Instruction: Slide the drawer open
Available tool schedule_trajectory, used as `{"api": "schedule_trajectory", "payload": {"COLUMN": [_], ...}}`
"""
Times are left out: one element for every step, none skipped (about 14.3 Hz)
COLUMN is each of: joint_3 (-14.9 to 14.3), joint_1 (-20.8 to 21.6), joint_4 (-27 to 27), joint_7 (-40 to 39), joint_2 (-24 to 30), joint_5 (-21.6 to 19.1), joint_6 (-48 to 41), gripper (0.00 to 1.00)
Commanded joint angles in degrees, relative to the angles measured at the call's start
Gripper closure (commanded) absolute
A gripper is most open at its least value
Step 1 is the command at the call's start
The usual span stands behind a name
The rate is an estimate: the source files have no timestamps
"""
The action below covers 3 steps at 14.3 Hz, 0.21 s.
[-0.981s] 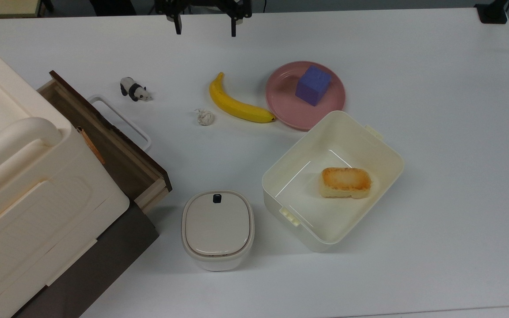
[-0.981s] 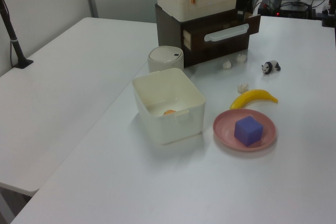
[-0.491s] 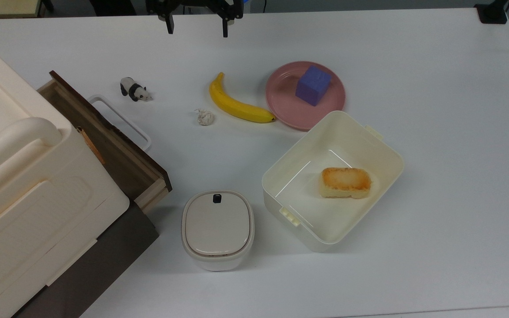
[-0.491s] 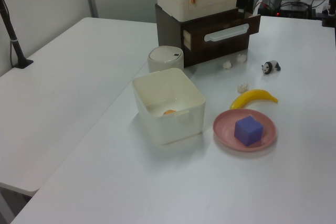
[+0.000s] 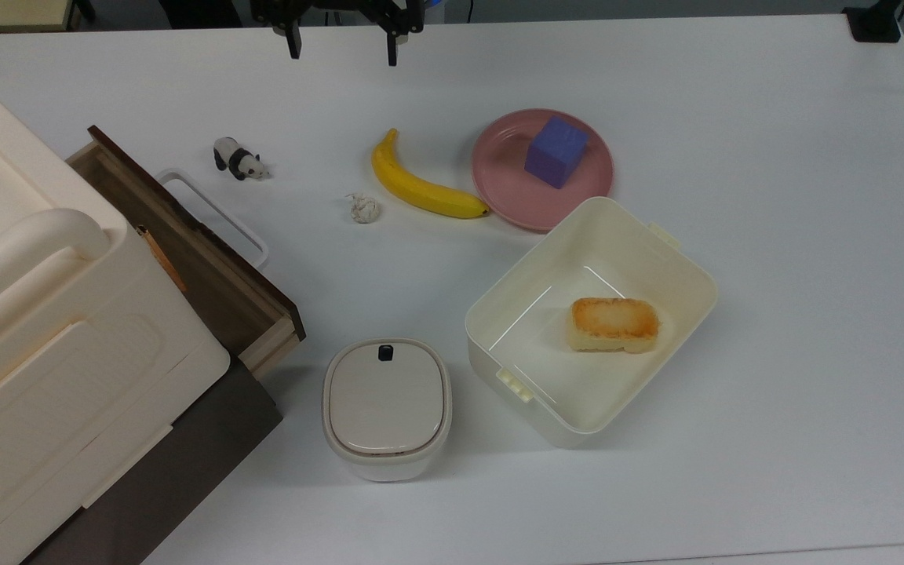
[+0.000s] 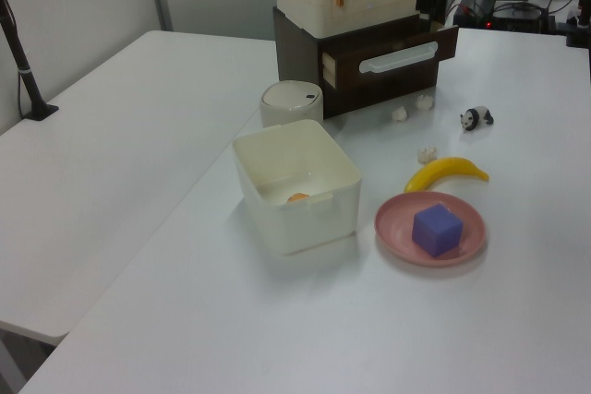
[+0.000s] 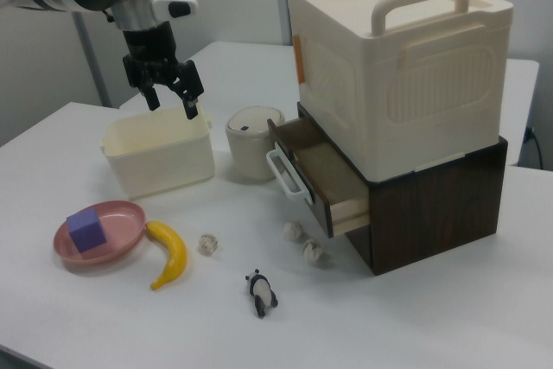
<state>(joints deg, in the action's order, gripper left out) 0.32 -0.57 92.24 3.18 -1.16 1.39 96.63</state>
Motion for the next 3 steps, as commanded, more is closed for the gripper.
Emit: {"api": "schedule_trajectory", "payload": {"joint_3": [-0.4, -0.4, -0.4], "joint_1": [-0.7, -0.8, -0.8], "joint_4": [0.7, 0.7, 0.7], "joint_7": [0.8, 0.9, 0.9], "joint_2": [1.2, 1.2, 1.2], "joint_5": [-1.7, -1.7, -1.7], "joint_6": [0.0, 0.0, 0.0], "gripper": [0.00, 0.00, 0.00]}}
